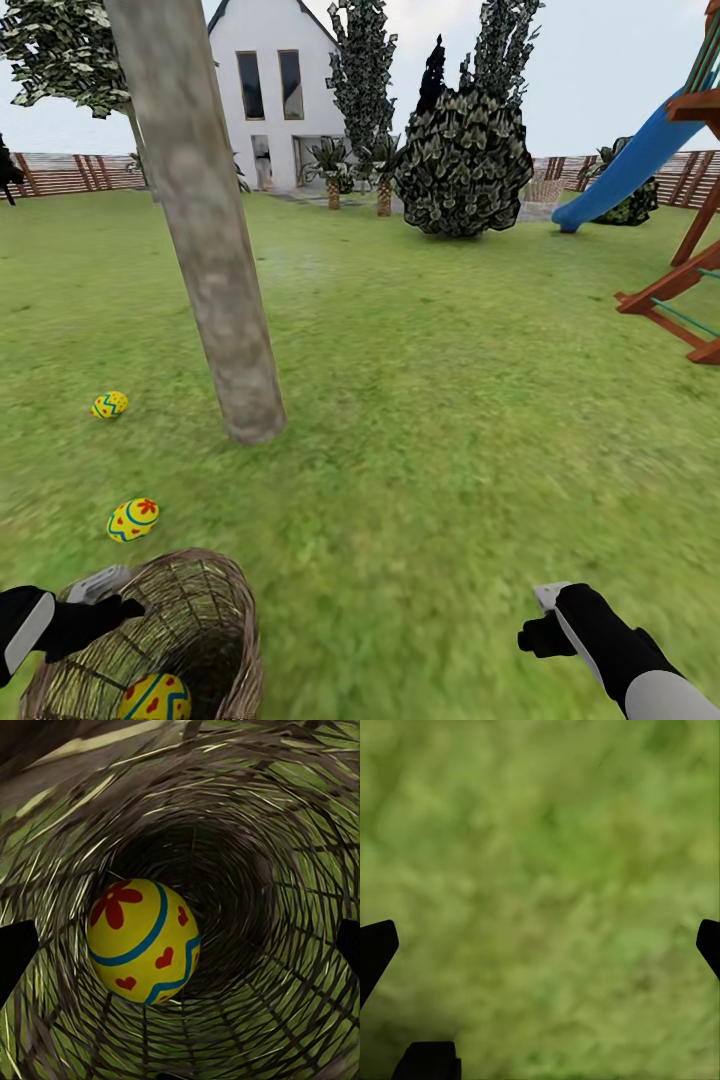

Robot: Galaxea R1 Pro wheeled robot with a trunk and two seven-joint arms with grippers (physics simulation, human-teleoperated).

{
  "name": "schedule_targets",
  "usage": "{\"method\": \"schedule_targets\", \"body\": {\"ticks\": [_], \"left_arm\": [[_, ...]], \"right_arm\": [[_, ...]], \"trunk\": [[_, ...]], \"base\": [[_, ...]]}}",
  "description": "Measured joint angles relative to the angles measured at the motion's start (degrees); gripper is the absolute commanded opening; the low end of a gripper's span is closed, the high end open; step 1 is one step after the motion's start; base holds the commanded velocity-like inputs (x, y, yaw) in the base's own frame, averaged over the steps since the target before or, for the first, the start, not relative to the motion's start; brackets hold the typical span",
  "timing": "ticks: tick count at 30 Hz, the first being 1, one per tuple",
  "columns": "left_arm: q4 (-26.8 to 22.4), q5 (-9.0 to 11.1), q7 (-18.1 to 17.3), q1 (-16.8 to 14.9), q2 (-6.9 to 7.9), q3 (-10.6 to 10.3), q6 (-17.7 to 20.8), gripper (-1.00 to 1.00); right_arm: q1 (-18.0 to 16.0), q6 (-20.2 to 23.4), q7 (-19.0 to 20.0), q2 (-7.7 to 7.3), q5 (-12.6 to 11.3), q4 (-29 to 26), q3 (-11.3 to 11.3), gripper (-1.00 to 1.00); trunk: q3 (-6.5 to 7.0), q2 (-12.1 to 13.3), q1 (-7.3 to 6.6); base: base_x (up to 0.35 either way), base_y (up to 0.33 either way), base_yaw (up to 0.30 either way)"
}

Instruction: Take the three Easter eggs out of the wicker basket on the lawn in the garden, then place them on the lawn next to a single tree (choose any tree) so that all three eggs are next to the same tree and none are left in the basket.

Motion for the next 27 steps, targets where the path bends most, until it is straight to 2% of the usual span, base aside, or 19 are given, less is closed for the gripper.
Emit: {"method": "schedule_targets", "body": {"ticks": [27], "left_arm": [[0.0,0.0,0.2,0.0,-0.45,-0.1,0.0,1.00]], "right_arm": [[0.0,0.0,0.0,0.00,0.0,0.0,0.0,1.00]], "trunk": [[-4.85,-10.8,5.93]], "base": [[0.000,0.000,0.000]]}}
